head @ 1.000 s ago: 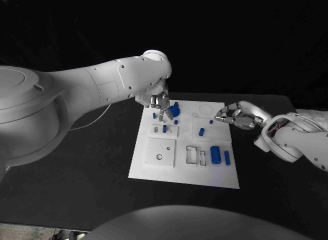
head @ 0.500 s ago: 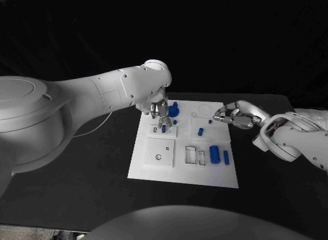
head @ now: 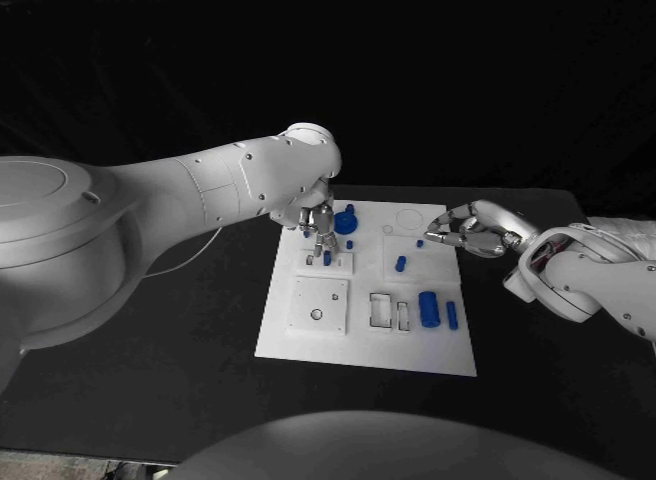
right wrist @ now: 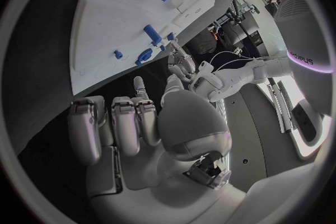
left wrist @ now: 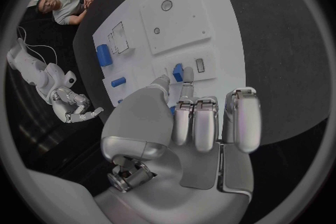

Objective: Assemble the parts on the task board

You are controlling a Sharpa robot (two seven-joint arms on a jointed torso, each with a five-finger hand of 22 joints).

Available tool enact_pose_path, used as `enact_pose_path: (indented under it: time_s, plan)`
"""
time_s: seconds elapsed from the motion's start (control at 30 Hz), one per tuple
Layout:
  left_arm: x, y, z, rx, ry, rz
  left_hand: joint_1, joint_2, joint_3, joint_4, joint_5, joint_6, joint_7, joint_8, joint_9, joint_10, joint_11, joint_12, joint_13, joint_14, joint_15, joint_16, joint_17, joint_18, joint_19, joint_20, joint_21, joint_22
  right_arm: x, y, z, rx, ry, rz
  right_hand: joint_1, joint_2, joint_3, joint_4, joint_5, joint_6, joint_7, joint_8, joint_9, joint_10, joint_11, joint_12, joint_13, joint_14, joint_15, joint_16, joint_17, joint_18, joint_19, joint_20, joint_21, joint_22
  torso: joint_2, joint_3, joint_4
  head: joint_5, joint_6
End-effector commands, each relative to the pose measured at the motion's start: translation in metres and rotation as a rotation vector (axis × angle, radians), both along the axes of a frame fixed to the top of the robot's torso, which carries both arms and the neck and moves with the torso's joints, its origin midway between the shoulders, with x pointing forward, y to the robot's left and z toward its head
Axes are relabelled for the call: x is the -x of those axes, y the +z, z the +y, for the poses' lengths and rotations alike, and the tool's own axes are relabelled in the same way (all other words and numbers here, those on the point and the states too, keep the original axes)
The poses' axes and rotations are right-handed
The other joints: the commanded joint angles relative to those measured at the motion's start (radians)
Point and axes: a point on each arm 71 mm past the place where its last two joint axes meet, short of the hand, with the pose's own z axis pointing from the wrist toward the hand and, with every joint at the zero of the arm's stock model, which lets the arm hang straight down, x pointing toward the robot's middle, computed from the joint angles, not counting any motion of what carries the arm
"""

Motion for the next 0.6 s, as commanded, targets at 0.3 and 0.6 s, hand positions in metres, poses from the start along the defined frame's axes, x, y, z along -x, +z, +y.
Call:
enact_pose_path:
  time_s: [0.3,0.6]
  plan:
    - [-0.0010,-0.0011,0.0110,-0.144,0.095,-0.042,0.007,-0.002,0.014,-0.001,-0.007,0.007,0.000,-0.001,-0.003,0.102,-0.003,0.002,0.262,0.104,-0.001,0.002,0.263,0.002,0.050,0.002,-0.006,0.226,0.0002,-0.0001,0.0015,0.004,0.014,-0.001,-0.004,0.009,-0.003,0.001,0.003,0.004,0.003,0.001,-0.001,0.110,0.001,-0.003,0.260,0.106,0.006,0.003,0.263,-0.002,0.072,0.007,0.001,0.247,0.001,0.0001,-0.0008,-0.002,0.000]
    - [-0.0014,-0.0047,0.0120,-0.139,0.108,-0.046,0.006,-0.006,0.033,-0.003,-0.007,0.006,0.000,-0.002,-0.008,0.102,-0.003,0.002,0.262,0.104,-0.001,0.002,0.263,0.004,0.047,0.002,-0.011,0.225,0.0003,-0.0001,0.0019,0.004,0.014,-0.001,-0.004,0.009,-0.003,0.001,0.004,0.004,0.003,0.001,-0.002,0.110,0.001,-0.003,0.260,0.106,0.006,0.003,0.263,-0.002,0.071,0.007,0.000,0.246,0.000,0.0004,0.0005,-0.005,0.000]
